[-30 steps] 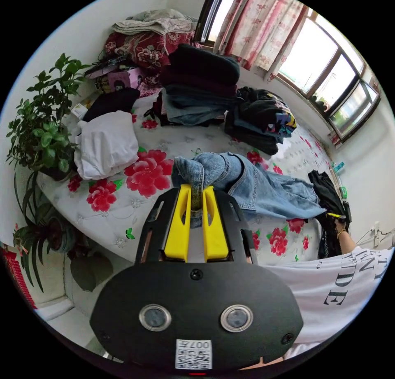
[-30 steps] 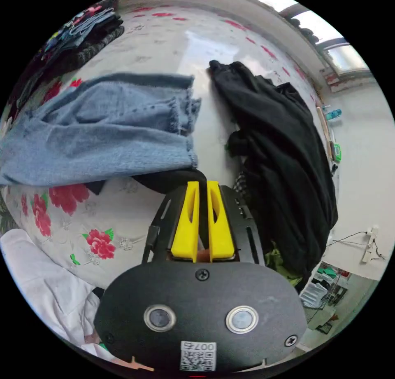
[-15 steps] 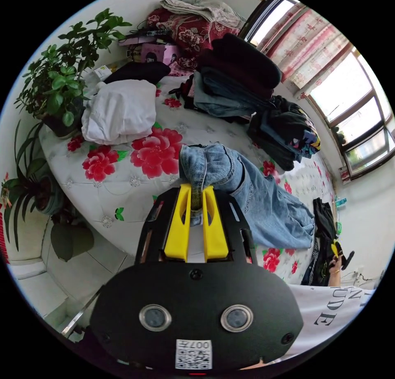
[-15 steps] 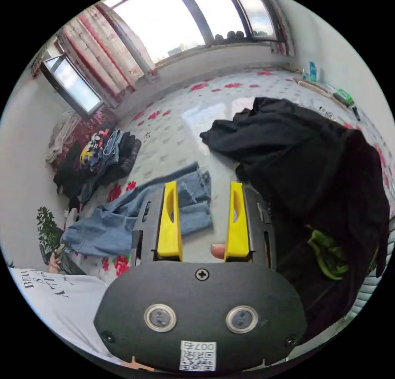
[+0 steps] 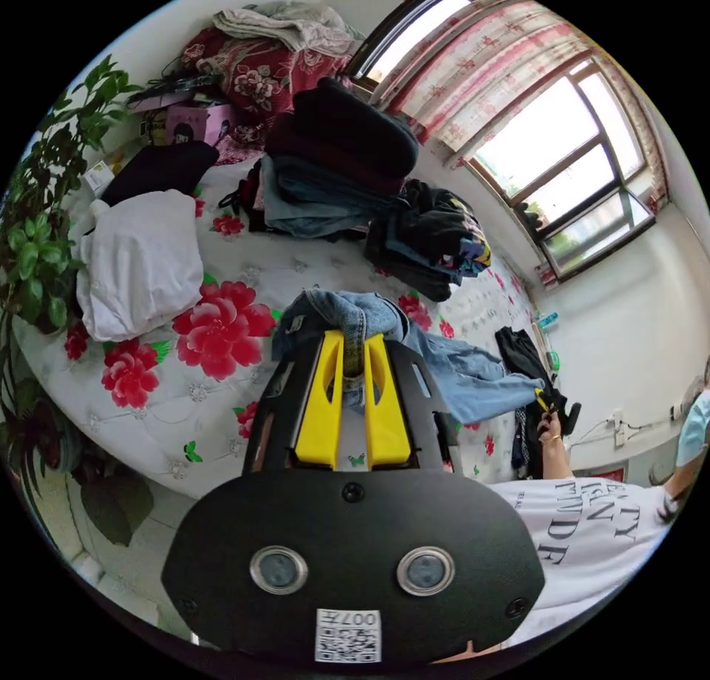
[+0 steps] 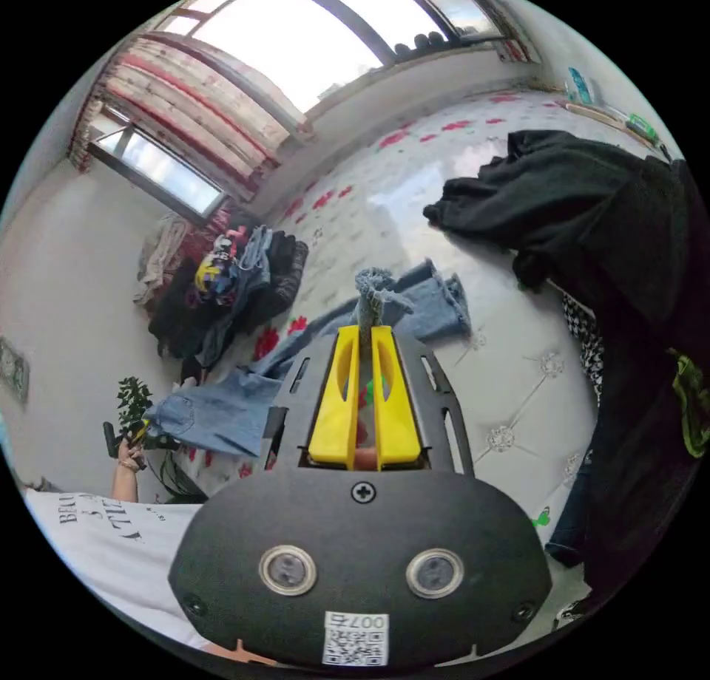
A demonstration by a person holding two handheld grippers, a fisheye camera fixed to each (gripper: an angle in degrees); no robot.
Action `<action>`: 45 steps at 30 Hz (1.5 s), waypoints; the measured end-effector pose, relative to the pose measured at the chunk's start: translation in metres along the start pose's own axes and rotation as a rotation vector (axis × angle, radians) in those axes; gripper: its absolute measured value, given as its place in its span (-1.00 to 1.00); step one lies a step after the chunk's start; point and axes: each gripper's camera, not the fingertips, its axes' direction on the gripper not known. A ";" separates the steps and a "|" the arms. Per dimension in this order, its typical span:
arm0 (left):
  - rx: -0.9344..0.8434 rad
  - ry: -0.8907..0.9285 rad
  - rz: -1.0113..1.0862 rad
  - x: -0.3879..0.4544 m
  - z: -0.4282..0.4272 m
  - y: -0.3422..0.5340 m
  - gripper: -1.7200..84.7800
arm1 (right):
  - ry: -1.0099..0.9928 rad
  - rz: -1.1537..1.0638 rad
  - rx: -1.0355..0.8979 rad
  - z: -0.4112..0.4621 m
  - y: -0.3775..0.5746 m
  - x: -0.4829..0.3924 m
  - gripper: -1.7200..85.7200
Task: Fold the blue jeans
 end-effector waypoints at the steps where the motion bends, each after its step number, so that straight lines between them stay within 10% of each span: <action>1: -0.006 0.006 0.028 0.003 -0.007 0.004 -0.85 | -0.016 -0.037 0.043 -0.023 0.000 -0.014 -0.92; 8: -0.194 -0.001 0.036 -0.011 -0.012 0.086 -0.85 | 0.159 -0.335 0.287 -0.206 0.025 -0.146 -0.86; 17: -0.485 -0.225 -0.053 -0.040 0.081 0.145 -0.85 | 0.382 -0.032 -0.165 -0.034 0.018 -0.010 -0.73; 37: -0.243 -0.194 -0.200 -0.060 0.013 0.140 -0.85 | 0.144 0.335 -0.089 0.054 0.091 0.127 -0.85; 45: -0.117 -0.317 -0.301 -0.085 -0.002 0.123 -0.86 | 0.087 -0.438 -0.103 0.088 0.020 -0.115 -0.88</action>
